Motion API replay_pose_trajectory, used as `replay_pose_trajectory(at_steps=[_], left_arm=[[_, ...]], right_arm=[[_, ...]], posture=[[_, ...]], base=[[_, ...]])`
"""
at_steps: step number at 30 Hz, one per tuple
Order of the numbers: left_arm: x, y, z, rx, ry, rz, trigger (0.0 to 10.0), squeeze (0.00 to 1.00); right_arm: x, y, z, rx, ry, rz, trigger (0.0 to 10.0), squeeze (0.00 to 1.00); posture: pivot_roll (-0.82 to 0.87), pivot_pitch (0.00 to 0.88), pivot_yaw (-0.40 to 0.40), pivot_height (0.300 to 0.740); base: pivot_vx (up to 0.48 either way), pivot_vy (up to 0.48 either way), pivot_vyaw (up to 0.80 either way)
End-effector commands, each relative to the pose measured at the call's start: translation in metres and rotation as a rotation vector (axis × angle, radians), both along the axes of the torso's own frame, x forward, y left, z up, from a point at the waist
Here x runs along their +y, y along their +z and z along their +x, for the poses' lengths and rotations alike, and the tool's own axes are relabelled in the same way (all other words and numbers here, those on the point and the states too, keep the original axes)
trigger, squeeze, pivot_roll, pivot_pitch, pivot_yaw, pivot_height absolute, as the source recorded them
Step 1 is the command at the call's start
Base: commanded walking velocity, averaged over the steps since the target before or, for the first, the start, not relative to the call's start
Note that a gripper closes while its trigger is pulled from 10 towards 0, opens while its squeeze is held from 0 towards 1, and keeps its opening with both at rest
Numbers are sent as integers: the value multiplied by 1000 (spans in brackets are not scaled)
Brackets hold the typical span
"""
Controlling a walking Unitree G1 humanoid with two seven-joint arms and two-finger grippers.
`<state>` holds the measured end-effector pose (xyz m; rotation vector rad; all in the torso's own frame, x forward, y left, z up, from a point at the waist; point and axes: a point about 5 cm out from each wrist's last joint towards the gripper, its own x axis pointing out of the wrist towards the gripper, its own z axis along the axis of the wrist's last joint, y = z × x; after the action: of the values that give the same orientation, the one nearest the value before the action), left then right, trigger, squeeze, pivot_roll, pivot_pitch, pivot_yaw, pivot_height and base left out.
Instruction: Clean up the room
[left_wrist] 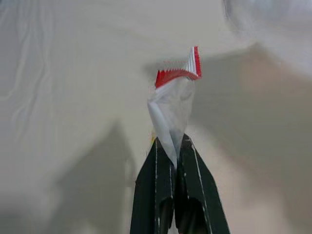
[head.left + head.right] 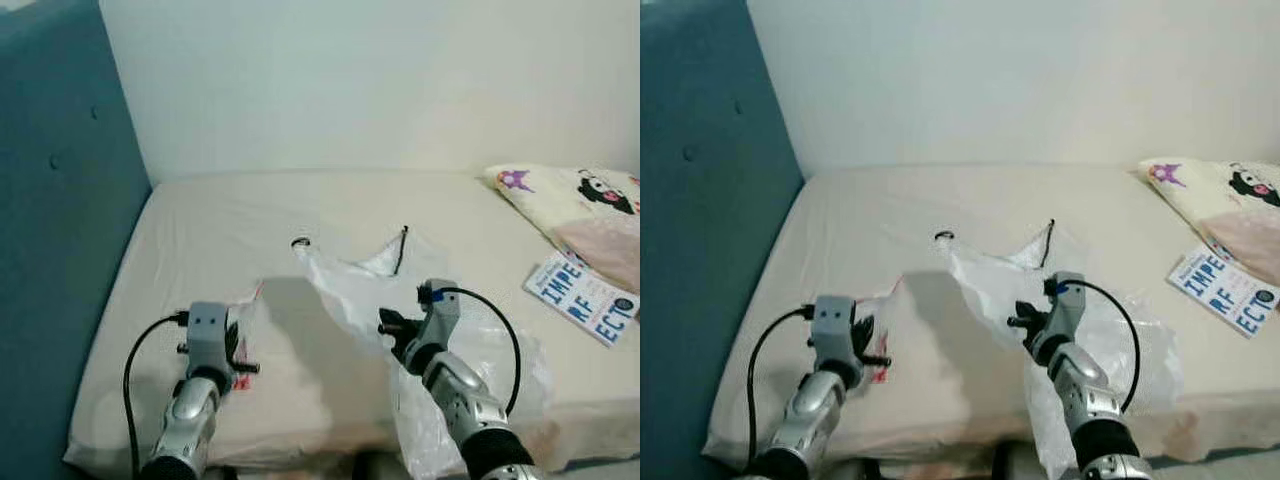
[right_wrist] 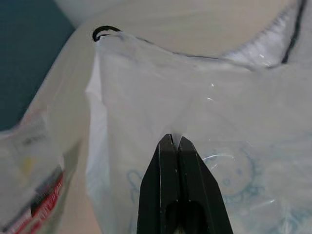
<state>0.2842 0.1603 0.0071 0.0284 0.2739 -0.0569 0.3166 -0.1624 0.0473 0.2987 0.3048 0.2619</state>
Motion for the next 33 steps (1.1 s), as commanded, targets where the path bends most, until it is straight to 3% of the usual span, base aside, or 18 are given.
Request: replay_pose_trajectory(at_steps=[1,4,7,8,11,13,23,29,31,33], left_arm=[[7,-14,-13,67,1,49,10000,0],[24,-42,-42,212,22,153,10000,0],[30,-50,-53,261,37,174,10000,0],[42,-66,-77,368,76,192,10000,0],[46,-72,-87,415,93,192,10000,0],[51,-84,-108,510,117,187,10000,0],[50,-100,-140,650,141,174,10000,0],[49,-109,-159,759,87,212,10000,0],[48,-110,-161,775,74,218,10000,0],[48,-109,-157,778,71,216,10000,0]], right_arm=[[1,-9,-6,25,17,-21,10000,0],[2,-24,-15,69,28,-47,10000,0],[0,-30,-19,91,22,-57,10000,0],[-8,-43,-28,148,0,-93,10000,0],[-12,-48,-32,173,-14,-106,10000,0],[-23,-59,-41,229,-44,-139,10000,0],[-36,-71,-55,290,-78,-184,10000,0],[-36,-74,-56,295,-101,-220,10000,0],[-35,-74,-56,294,-106,-234,10000,0],[-32,-76,-56,299,-121,-308,10000,0]], posture=[[15,0,-73,671],[12,0,-68,686],[12,0,-66,691],[15,0,-65,701],[15,0,-65,706],[19,0,-70,721],[8,0,-65,740],[4,0,-68,740],[6,0,-71,740],[12,0,-86,740]], base=[[0,0,0],[0,0,0],[0,0,0],[0,0,0],[0,0,0],[0,0,0],[0,0,0],[0,0,0],[0,0,0],[0,0,0]])
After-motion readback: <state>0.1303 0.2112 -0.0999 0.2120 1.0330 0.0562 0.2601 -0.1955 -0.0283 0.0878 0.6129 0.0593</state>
